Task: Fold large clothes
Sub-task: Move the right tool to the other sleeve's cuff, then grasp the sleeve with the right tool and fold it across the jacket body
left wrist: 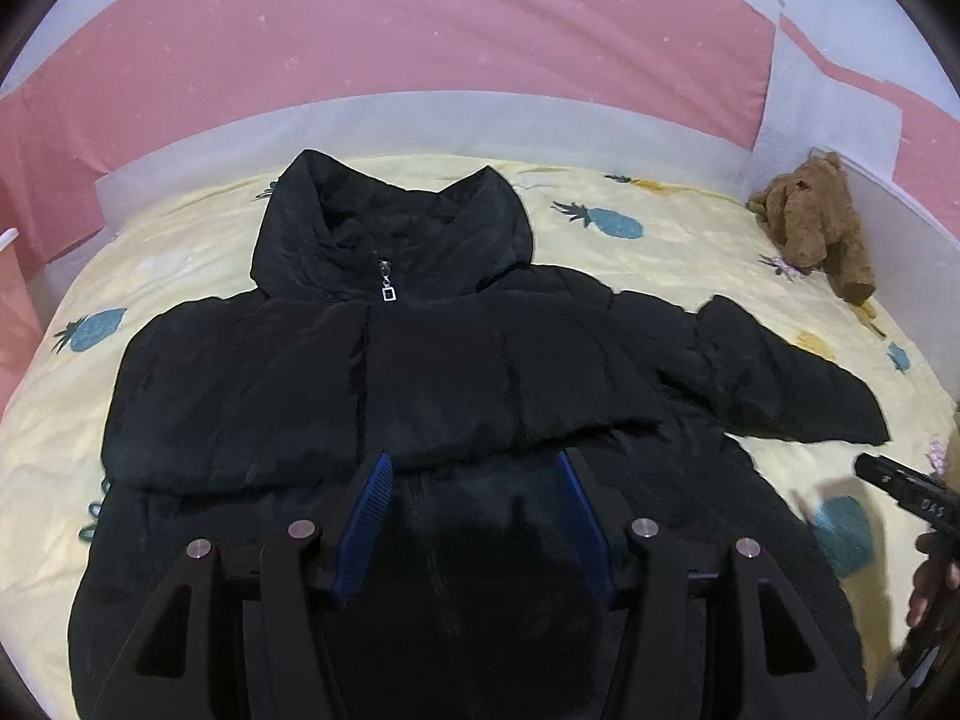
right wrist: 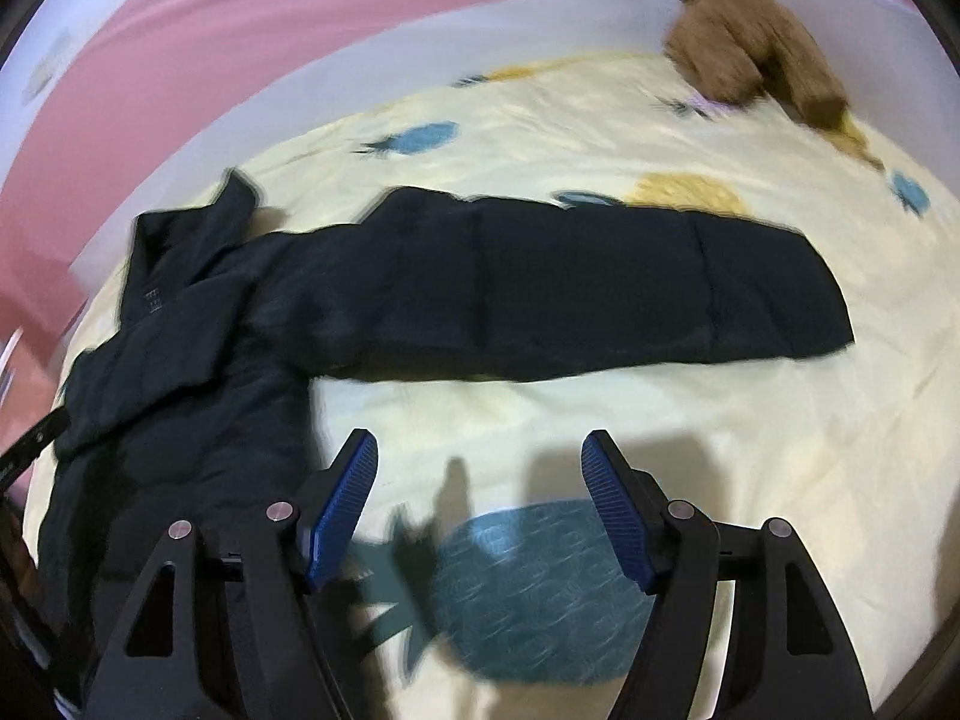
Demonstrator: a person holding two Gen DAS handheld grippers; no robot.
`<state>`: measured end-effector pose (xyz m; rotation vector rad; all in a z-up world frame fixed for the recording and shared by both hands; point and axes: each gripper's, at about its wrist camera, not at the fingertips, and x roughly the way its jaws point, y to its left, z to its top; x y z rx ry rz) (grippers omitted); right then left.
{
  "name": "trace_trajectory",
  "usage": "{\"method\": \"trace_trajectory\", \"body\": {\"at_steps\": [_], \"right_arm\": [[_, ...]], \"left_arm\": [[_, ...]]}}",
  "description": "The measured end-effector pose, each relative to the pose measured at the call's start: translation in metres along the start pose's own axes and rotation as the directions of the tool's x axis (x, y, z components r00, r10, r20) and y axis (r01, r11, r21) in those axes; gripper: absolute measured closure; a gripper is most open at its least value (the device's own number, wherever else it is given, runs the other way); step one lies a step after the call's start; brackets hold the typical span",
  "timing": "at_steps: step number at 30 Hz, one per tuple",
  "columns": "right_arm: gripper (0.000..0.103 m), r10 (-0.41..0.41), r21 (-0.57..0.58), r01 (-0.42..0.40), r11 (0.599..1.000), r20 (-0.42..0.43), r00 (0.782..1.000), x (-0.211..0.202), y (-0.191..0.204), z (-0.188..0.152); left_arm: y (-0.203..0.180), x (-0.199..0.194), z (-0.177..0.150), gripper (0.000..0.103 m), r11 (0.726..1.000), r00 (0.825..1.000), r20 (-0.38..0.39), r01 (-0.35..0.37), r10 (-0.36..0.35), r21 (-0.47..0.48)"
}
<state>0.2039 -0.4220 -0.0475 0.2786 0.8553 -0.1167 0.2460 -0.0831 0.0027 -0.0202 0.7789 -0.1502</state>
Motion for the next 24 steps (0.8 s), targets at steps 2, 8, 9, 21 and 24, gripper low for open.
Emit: {"method": "trace_trajectory", "body": {"at_steps": [2, 8, 9, 21, 24], "right_arm": [[0.032, -0.003, 0.053, 0.004, 0.999, -0.021, 1.0, 0.013, -0.018, 0.005], [0.032, 0.003, 0.229, 0.005, 0.973, -0.032, 0.999, 0.045, -0.073, 0.019], [0.032, 0.012, 0.261, -0.007, 0.965, -0.017, 1.0, 0.047, -0.082, 0.024], [0.037, 0.034, 0.445, -0.061, 0.893, 0.067, 0.997, 0.065, -0.12, 0.055], [0.066, -0.018, 0.443, -0.009, 0.897, 0.058, 0.998, 0.064, -0.121, 0.06]], "left_arm": [[0.003, 0.019, 0.007, 0.047, 1.0, 1.0, -0.012, -0.011, 0.011, 0.002], [0.007, 0.073, 0.021, 0.047, 0.999, 0.997, -0.063, -0.049, 0.05, 0.004], [0.007, 0.079, 0.022, 0.047, 0.999, 0.996, -0.069, -0.053, 0.053, 0.005], [-0.006, 0.114, 0.021, 0.041, 0.995, 0.994, -0.06, -0.091, 0.092, 0.033], [-0.005, 0.114, 0.022, 0.041, 0.996, 0.994, -0.06, -0.086, 0.088, 0.03]]}}
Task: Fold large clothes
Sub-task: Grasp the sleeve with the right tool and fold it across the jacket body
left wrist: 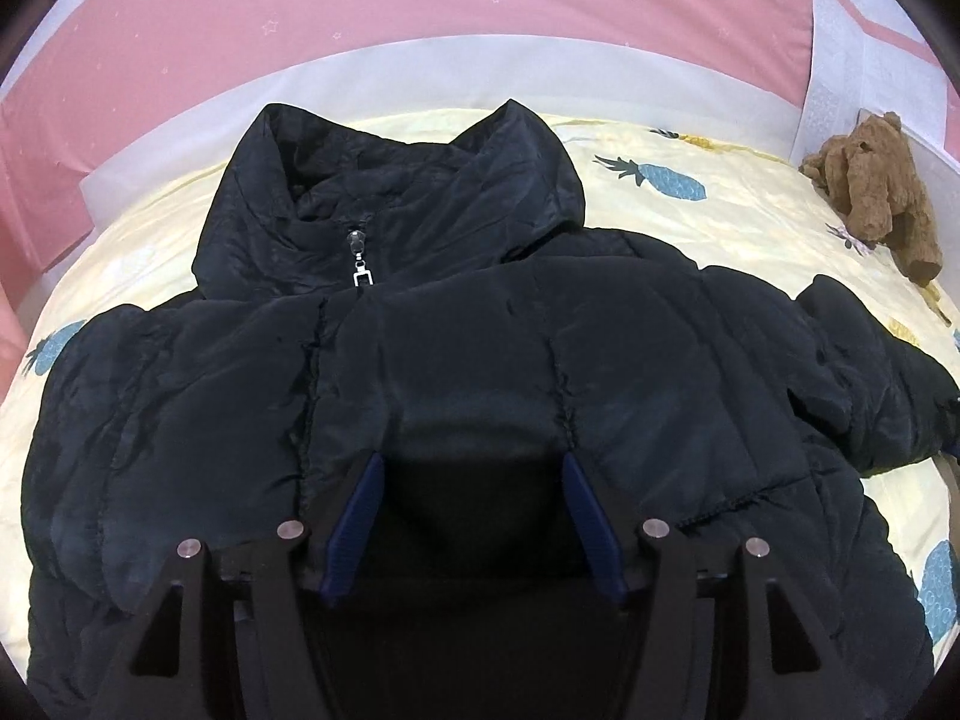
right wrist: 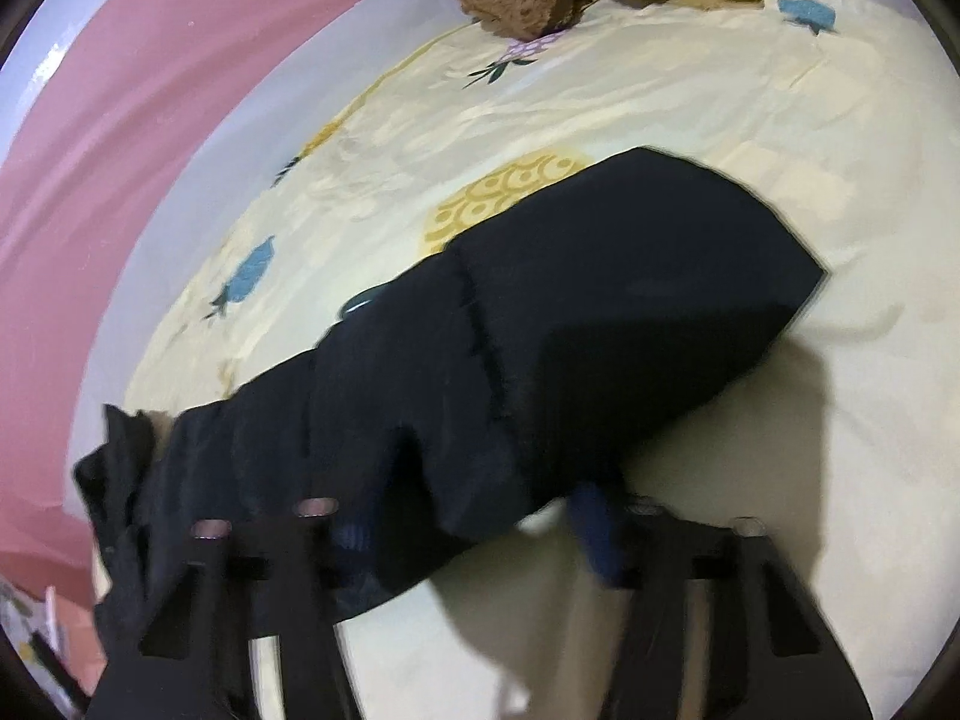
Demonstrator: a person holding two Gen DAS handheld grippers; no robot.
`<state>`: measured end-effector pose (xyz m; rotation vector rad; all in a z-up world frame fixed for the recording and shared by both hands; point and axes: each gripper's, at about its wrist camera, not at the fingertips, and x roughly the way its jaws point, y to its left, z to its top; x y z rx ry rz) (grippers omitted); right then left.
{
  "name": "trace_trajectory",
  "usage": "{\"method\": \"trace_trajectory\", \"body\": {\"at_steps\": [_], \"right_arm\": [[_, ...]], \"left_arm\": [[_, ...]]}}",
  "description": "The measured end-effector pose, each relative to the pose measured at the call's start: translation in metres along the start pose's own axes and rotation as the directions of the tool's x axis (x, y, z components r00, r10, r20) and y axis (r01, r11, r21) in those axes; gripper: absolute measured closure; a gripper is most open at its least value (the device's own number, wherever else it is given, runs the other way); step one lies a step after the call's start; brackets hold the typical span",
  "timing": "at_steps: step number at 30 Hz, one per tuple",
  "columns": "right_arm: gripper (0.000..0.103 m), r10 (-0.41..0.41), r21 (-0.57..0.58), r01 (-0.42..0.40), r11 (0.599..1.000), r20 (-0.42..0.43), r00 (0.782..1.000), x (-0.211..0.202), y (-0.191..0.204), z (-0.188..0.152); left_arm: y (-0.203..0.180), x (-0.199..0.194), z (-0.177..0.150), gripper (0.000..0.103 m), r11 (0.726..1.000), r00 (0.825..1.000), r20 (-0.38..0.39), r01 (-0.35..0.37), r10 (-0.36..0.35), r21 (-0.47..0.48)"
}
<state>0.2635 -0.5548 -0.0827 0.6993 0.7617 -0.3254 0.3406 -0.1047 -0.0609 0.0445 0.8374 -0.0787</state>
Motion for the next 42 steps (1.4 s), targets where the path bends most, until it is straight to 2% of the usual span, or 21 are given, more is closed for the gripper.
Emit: {"method": "trace_trajectory", "body": {"at_steps": [3, 5, 11, 16, 19, 22, 25, 33, 42], "right_arm": [[0.082, 0.012, 0.013, -0.012, 1.0, 0.001, 1.0, -0.002, -0.004, 0.006], [0.085, 0.019, -0.004, -0.019, 1.0, 0.014, 1.0, -0.009, -0.003, 0.008], [0.091, 0.047, -0.04, -0.045, 0.998, 0.052, 0.998, -0.027, 0.007, 0.013], [0.092, 0.078, -0.05, -0.074, 0.996, 0.075, 0.994, -0.04, 0.014, 0.017], [0.091, 0.102, 0.01, -0.103, 0.995, 0.057, 0.993, -0.04, 0.003, 0.016], [0.092, 0.082, -0.041, -0.079, 0.996, 0.064, 0.995, -0.042, 0.008, 0.011], [0.093, 0.104, -0.063, -0.098, 0.993, 0.086, 0.991, -0.052, 0.018, 0.012], [0.093, 0.204, -0.164, -0.178, 0.97, 0.161, 0.966, -0.105, 0.076, 0.03], [0.094, 0.323, -0.305, -0.262, 0.916, 0.171, 0.931, -0.152, 0.162, 0.024]], "left_arm": [[0.0, -0.001, 0.0, 0.041, 1.0, 1.0, 0.002, -0.001, 0.001, 0.002], [-0.001, -0.002, 0.0, 0.041, 1.0, 1.0, 0.002, 0.0, 0.0, 0.001], [0.001, -0.007, 0.0, 0.041, 1.0, 1.0, -0.004, 0.01, -0.01, -0.009], [0.002, -0.013, -0.001, 0.041, 1.0, 1.0, -0.005, 0.025, -0.025, -0.014], [0.002, -0.017, -0.001, 0.041, 0.999, 0.999, -0.004, 0.032, -0.032, -0.014], [0.002, -0.021, -0.002, 0.041, 0.999, 0.999, -0.001, 0.038, -0.038, -0.008], [0.003, -0.025, -0.002, 0.041, 0.999, 0.999, 0.0, 0.041, -0.041, -0.01], [0.015, -0.046, 0.005, 0.041, 0.998, 0.998, 0.029, 0.052, -0.051, -0.029], [0.05, -0.079, 0.011, 0.041, 0.995, 0.998, 0.057, 0.046, -0.041, -0.085]]}}
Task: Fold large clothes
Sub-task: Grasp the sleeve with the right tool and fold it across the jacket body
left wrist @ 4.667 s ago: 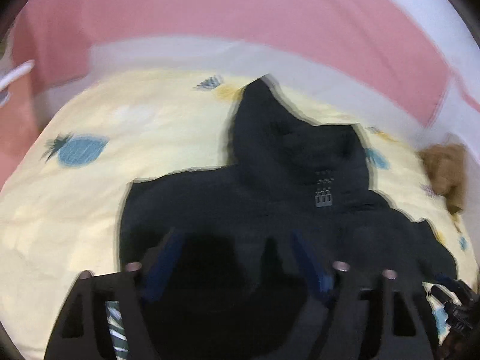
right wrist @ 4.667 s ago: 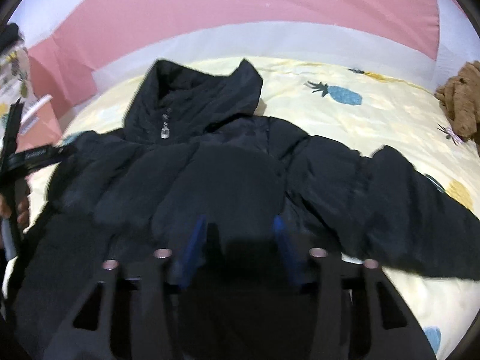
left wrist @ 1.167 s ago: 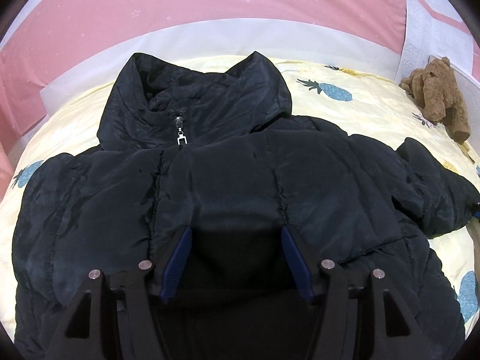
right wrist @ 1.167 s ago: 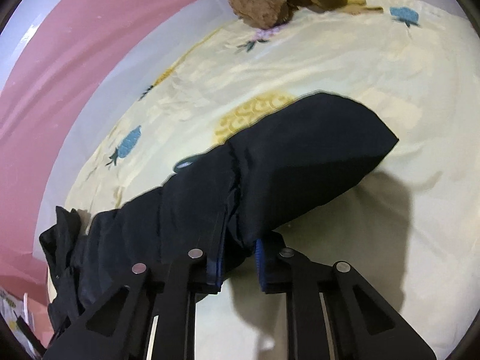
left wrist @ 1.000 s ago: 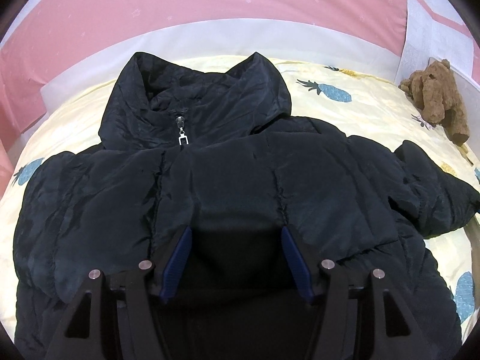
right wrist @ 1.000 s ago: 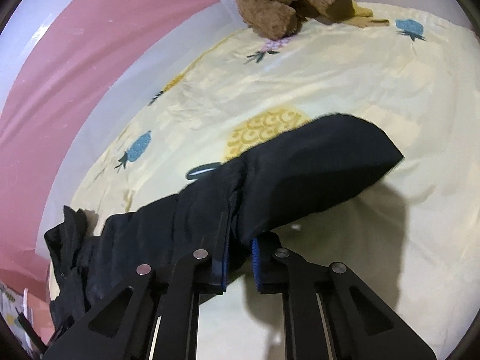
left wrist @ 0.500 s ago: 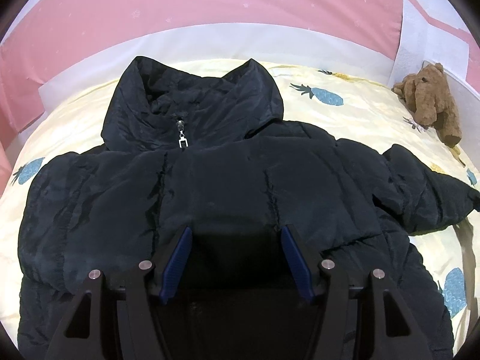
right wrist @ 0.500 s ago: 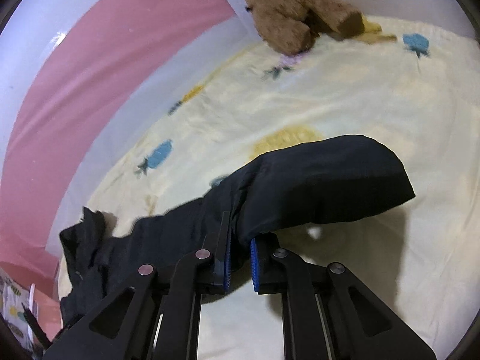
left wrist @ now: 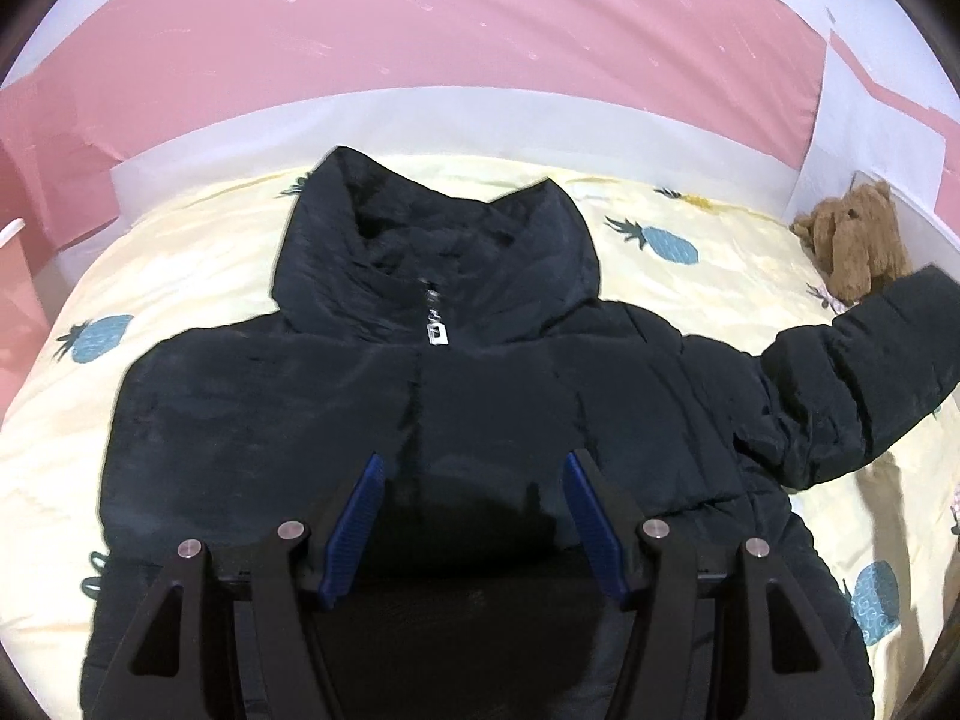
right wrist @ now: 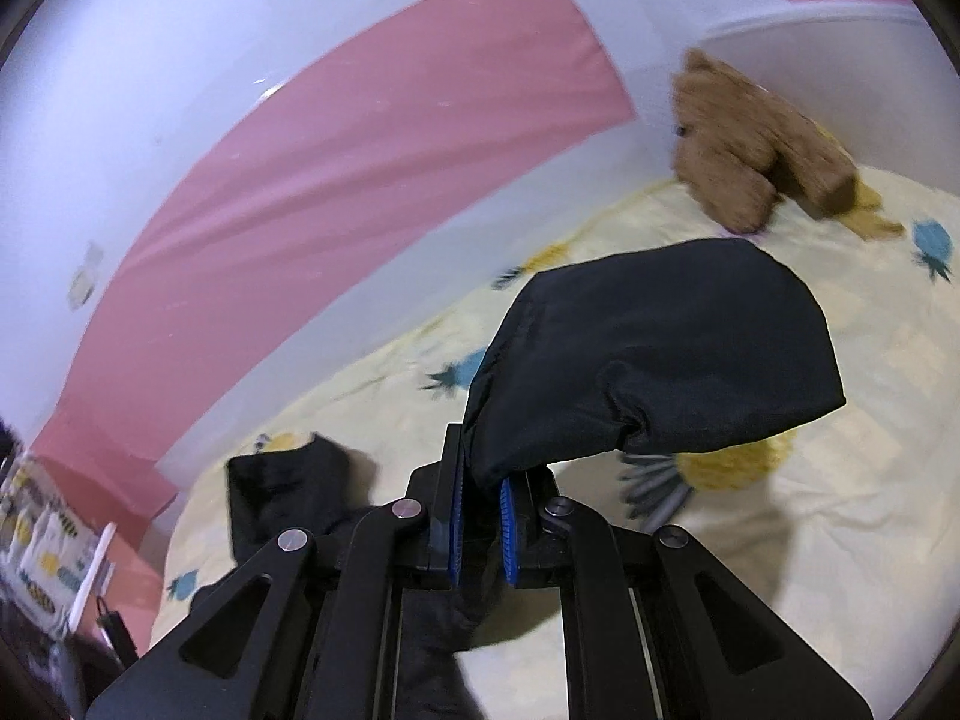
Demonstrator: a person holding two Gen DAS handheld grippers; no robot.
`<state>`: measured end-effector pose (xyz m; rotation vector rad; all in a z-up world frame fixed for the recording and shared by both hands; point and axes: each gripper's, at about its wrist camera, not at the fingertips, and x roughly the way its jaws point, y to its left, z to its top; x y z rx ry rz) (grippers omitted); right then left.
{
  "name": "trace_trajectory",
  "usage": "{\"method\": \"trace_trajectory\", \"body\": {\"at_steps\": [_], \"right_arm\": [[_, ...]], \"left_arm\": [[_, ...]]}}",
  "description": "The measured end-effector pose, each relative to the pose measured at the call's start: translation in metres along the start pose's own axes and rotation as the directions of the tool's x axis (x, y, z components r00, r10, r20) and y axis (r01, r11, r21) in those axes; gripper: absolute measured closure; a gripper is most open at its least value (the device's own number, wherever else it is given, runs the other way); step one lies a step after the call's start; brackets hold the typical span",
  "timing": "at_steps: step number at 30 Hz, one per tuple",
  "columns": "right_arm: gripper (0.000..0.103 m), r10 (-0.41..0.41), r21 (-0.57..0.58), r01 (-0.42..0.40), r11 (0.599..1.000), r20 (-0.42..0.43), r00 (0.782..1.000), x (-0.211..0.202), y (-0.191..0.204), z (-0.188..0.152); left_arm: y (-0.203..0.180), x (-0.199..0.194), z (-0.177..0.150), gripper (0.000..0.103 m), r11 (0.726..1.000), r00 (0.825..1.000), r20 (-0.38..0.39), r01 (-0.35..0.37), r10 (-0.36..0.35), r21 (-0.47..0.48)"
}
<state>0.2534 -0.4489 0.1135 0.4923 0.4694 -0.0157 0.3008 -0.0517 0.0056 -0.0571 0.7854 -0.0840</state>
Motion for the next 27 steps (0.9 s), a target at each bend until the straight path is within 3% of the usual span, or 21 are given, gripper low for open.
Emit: {"method": "trace_trajectory", "body": {"at_steps": [13, 27], "right_arm": [[0.094, 0.146, -0.139, -0.155, 0.978, -0.069, 0.987, 0.018, 0.12, -0.023], [0.094, 0.227, -0.247, -0.299, 0.922, -0.281, 0.933, 0.085, 0.227, -0.111]], "left_arm": [[0.056, -0.031, -0.006, 0.041, 0.996, 0.999, 0.016, -0.047, 0.049, -0.072], [0.119, -0.038, -0.022, 0.041, 0.984, 0.993, 0.013, -0.117, 0.12, -0.134]]}}
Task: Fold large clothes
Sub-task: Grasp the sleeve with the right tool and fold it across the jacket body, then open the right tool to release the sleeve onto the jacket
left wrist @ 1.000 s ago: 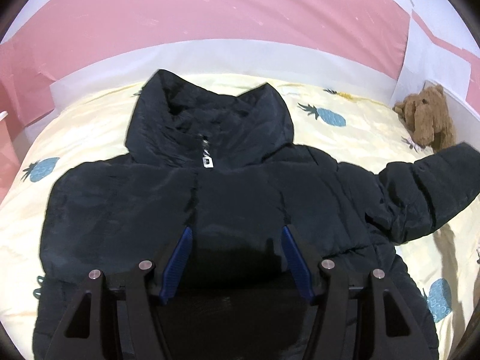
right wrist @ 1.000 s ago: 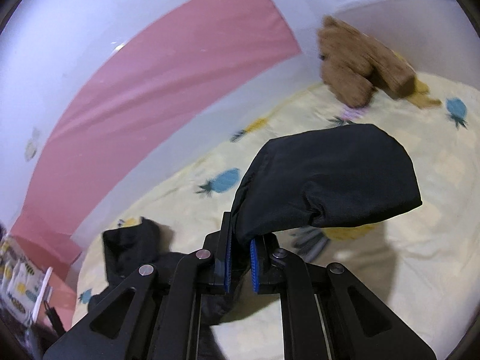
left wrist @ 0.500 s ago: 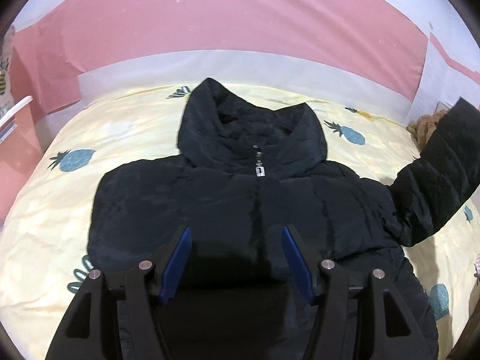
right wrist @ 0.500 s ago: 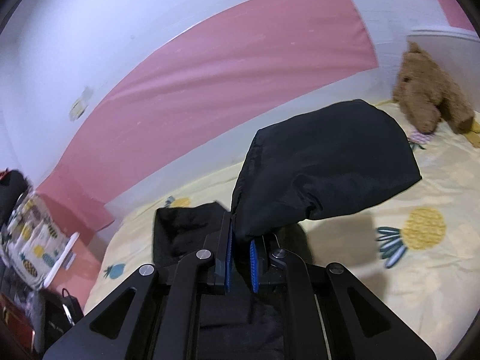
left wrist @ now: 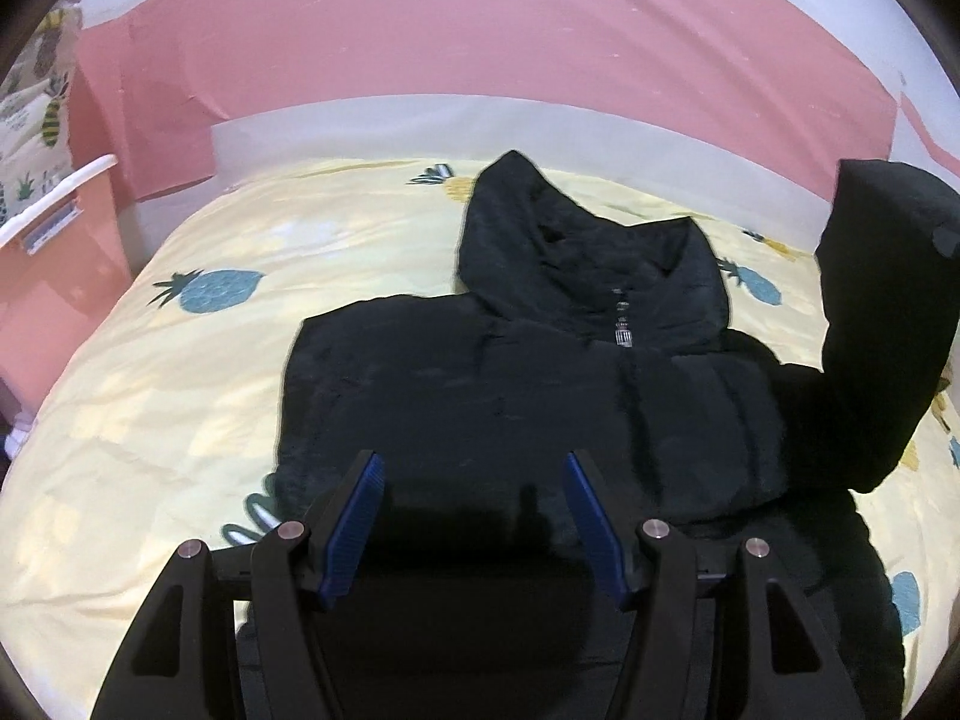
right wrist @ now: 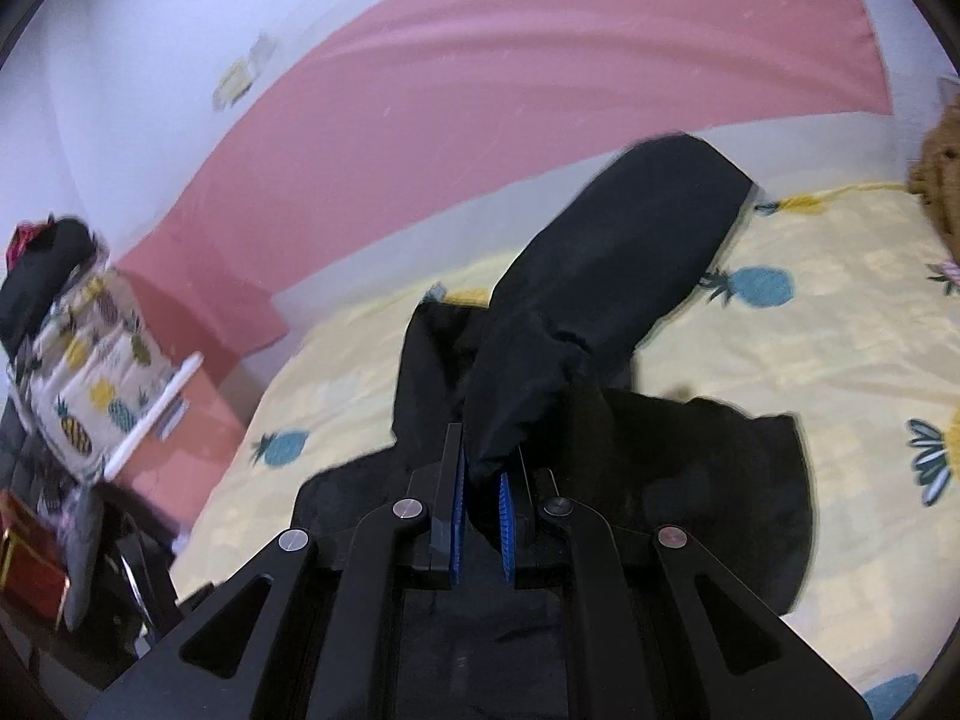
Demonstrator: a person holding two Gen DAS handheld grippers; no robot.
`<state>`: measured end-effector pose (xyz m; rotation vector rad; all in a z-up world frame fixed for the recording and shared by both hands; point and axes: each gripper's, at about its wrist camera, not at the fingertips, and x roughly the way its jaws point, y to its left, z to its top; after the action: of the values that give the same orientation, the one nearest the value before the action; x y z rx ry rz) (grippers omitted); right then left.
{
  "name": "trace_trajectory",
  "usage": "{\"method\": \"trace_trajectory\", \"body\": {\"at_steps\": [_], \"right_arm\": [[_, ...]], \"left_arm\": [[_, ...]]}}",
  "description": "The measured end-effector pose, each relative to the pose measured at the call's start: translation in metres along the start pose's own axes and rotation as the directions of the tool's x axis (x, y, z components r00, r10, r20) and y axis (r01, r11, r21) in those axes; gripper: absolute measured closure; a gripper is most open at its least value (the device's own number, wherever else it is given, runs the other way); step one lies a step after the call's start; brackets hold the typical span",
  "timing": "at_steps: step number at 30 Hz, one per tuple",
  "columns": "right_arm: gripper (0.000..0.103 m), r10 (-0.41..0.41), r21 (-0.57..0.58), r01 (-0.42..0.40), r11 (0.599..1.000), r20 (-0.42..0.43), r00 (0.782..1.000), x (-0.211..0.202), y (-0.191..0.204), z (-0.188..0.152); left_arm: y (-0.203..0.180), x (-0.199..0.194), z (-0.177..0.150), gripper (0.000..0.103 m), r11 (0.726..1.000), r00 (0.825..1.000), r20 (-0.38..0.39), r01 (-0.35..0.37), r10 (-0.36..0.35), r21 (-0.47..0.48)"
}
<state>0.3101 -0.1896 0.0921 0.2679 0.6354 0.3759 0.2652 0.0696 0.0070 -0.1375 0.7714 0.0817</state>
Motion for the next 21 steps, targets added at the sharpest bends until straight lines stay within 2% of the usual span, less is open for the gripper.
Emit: {"method": "trace_trajectory", "body": {"at_steps": [6, 13, 17, 21], "right_arm": [[0.094, 0.024, -0.028, -0.027, 0.999, -0.107, 0.994, 0.055, 0.022, -0.029], [0.094, 0.018, -0.061, -0.034, 0.998, -0.244, 0.97, 0.119, 0.033, -0.073], [0.094, 0.021, -0.063, -0.041, 0.997, -0.3, 0.954, 0.141, 0.032, -0.091], [0.089, 0.036, -0.04, -0.051, 0.998, -0.317, 0.948, 0.148, 0.024, -0.1]], "left_arm": [[0.025, 0.006, -0.005, 0.041, 1.0, 1.0, -0.006, -0.026, 0.026, -0.018], [0.051, 0.014, -0.013, 0.041, 0.998, 0.998, -0.017, -0.055, 0.055, -0.041], [0.061, 0.02, -0.017, 0.041, 0.996, 0.998, -0.029, -0.06, 0.058, -0.062], [0.063, 0.024, -0.02, 0.041, 0.996, 0.998, -0.037, -0.058, 0.056, -0.069]]}}
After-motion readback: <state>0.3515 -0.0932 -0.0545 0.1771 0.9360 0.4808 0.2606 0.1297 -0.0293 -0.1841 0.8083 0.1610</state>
